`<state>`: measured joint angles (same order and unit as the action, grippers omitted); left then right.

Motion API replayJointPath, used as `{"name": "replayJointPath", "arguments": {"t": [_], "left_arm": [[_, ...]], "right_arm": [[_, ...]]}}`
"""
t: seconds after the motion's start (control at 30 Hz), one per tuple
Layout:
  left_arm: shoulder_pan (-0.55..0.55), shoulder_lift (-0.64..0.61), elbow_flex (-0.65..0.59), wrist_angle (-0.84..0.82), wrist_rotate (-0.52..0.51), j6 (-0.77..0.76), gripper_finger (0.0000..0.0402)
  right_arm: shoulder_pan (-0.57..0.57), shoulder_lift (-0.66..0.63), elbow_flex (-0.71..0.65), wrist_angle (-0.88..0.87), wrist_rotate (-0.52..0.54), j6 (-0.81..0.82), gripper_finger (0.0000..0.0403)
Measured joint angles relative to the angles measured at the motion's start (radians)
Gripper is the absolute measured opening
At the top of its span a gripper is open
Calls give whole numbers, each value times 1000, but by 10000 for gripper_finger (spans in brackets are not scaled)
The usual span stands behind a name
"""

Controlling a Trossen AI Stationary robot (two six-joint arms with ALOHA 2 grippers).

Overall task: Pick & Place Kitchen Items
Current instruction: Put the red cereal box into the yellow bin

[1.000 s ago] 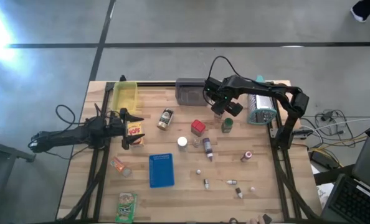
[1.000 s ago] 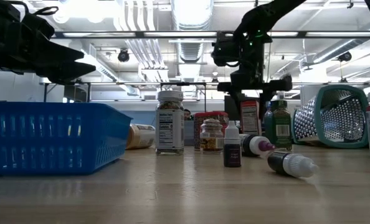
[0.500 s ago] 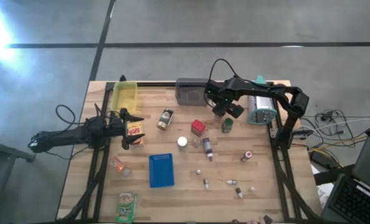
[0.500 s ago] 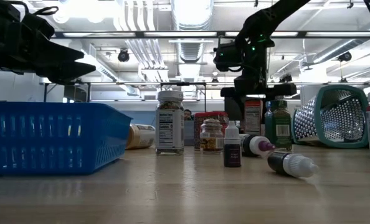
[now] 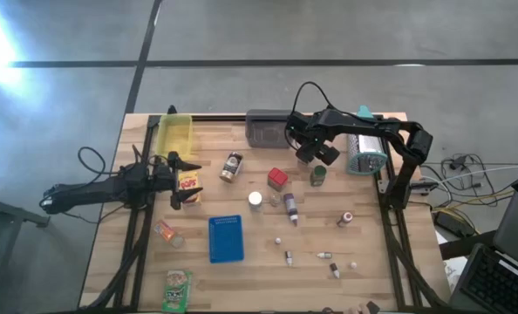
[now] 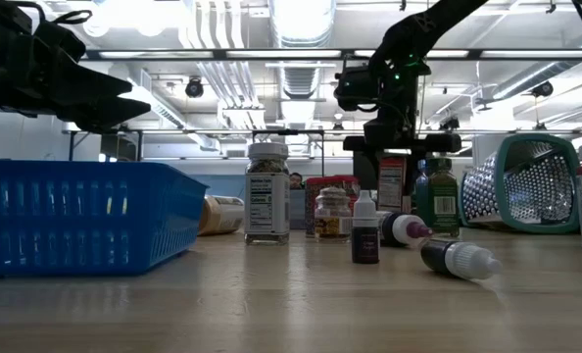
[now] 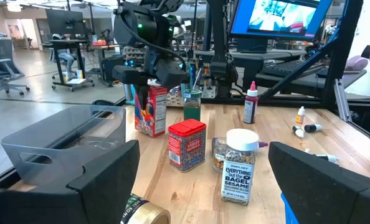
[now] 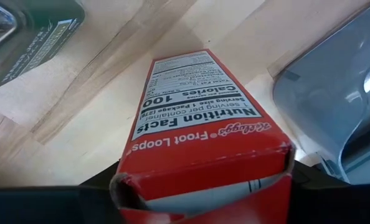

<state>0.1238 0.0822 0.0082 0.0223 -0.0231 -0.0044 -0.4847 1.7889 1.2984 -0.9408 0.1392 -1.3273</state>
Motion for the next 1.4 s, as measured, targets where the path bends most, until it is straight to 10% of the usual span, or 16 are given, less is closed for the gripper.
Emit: {"name": "replayJointPath", "arguments": {"t": [1.4], "left_arm": [[0,0,0,0,0,0,362]], "right_arm": [[1,-2,3,10,6,457,185]]}}
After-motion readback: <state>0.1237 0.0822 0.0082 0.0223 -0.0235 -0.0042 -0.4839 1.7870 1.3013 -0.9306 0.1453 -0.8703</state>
